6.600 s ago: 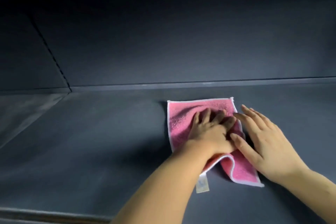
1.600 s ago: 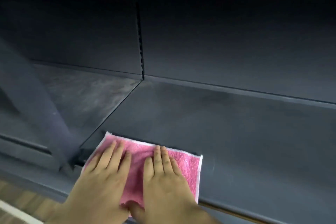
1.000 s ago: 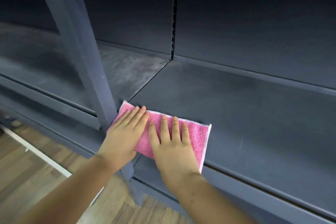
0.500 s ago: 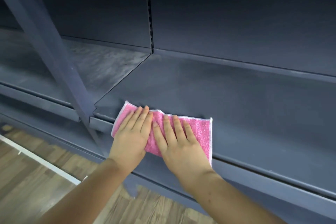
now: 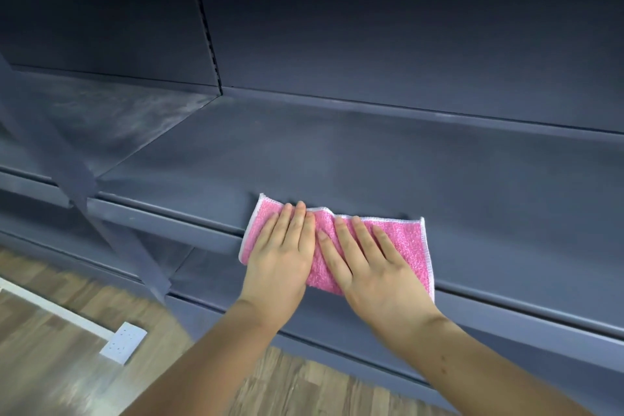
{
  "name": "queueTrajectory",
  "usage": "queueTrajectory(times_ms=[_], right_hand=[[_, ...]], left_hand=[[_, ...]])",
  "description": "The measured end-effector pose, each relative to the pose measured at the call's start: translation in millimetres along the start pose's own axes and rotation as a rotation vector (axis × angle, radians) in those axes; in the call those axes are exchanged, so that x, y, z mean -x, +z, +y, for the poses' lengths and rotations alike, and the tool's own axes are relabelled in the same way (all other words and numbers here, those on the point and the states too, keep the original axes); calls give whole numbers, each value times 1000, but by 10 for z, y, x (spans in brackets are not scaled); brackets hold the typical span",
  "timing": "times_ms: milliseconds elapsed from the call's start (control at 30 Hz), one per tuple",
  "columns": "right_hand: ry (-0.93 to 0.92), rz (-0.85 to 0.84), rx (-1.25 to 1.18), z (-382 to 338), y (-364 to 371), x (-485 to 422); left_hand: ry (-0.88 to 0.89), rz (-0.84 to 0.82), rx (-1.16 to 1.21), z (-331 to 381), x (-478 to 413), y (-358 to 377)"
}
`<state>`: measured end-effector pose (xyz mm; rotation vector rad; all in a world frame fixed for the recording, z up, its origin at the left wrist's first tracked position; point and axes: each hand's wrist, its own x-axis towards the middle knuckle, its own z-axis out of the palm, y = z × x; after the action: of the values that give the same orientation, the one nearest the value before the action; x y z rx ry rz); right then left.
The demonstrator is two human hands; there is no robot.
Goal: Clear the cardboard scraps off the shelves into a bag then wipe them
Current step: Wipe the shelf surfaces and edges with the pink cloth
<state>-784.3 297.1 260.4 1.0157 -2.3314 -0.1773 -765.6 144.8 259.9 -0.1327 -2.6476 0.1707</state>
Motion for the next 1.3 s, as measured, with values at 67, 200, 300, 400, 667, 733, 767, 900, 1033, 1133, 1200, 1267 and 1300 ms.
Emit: queueTrajectory(times_ms=[67, 200, 300, 400, 667, 733, 767, 900, 1033, 1133, 1200, 1267, 1300], right_hand=[[1, 18, 2, 181, -38, 203], [-1, 10, 13, 553, -126, 621], [10, -9, 15, 765, -189, 864], [37, -65, 9, 882, -267, 1028], [93, -183, -78, 927, -355, 1067], [107, -186, -67, 972, -364, 1131], [111, -187, -65, 1003, -371, 1179], [97, -167, -41, 1189, -400, 1411], [68, -131, -31, 1455, -428, 1695], [59, -78, 9, 1771, -474, 2045], [67, -63, 12, 2022, -532, 2349], [76, -67, 9, 2288, -568, 2671], [84, -88, 20, 2422, -584, 2831]], left_hand=[[-4, -16, 9, 264, -19, -43], [-3, -40, 26, 819, -57, -123], [-7, -48, 29, 1155, -82, -182], [-4, -61, 21, 1387, -93, -244], [25, 9, -53, 1442, -105, -267], [34, 12, -57, 1528, -115, -274], [37, 6, -51, 1589, -124, -276], [31, -45, -5, 1888, -147, -308], [55, -31, 16, 2250, -197, -350], [91, -11, 32, 2686, -238, -371], [110, -1, 61, 3066, -255, -394], [125, 13, 89, 3468, -279, -428], [130, 7, 104, 3664, -299, -453]])
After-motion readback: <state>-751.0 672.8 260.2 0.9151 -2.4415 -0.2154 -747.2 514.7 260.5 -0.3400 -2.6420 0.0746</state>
